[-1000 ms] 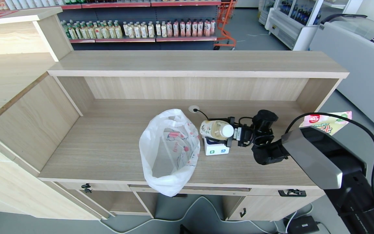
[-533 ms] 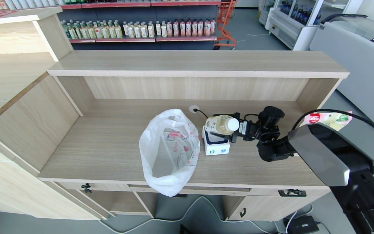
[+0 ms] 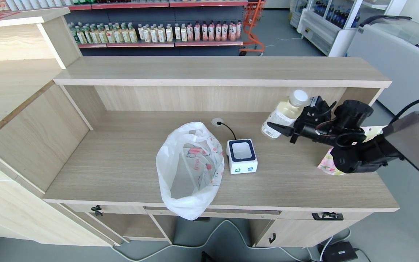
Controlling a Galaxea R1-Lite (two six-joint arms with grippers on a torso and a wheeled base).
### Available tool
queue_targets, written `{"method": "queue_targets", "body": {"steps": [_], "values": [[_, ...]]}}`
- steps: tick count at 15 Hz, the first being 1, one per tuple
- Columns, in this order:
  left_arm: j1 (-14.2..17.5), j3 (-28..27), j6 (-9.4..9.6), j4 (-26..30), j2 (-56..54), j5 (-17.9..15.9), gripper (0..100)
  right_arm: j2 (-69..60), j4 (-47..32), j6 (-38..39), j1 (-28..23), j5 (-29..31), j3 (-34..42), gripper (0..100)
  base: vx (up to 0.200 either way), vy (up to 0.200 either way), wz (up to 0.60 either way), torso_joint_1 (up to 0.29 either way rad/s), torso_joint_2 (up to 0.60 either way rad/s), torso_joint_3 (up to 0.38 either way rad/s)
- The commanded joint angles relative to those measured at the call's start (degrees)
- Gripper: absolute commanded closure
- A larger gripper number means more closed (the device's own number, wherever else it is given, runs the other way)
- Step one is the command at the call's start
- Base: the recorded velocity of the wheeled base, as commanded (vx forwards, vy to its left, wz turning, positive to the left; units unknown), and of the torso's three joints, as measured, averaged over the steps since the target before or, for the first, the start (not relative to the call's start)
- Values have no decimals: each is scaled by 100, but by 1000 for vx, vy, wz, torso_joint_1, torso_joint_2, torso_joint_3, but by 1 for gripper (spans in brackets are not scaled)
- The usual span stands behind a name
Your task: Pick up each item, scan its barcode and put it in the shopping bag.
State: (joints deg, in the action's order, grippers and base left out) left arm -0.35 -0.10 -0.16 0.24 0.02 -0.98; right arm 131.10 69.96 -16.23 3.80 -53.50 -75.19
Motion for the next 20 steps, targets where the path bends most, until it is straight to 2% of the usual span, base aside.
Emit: {"method": "queue_targets", "body": {"steps": [1,2,4,6,9,11,14,18,20], "values": [[0,1,-2,2,-2,1,0,-1640,-176,937,-477,675,1587,100,0,0,0,0,0,0],[0,1,-2,2,-2,1,0,-1877,-281,937,-565,657,1877,100,0,0,0,0,0,0],[0,1,-2,2,-2,1,0,-2616,-958,269,-1066,666,2501,100,0,0,0,0,0,0],[0,1,-2,2,-2,1,0,-3073,-1986,-750,-1584,657,2571,100,0,0,0,0,0,0],[0,1,-2,2,-2,1,0,-3433,-3358,-2816,-2463,640,2624,100,0,0,0,0,0,0],[0,1,-2,2,-2,1,0,-3574,-3964,-3554,-2832,385,2624,100,0,0,0,0,0,0],[0,1,-2,2,-2,1,0,-3714,-4228,-3774,-3061,86,2624,100,0,0,0,0,0,0],[0,1,-11,2,-2,1,0,-3829,-4219,-3748,-3079,15,2615,100,0,0,0,0,0,0],[0,1,-11,2,-2,1,0,-3925,-4157,-3739,-3043,-11,2624,100,0,0,600,5,5,5]]}}
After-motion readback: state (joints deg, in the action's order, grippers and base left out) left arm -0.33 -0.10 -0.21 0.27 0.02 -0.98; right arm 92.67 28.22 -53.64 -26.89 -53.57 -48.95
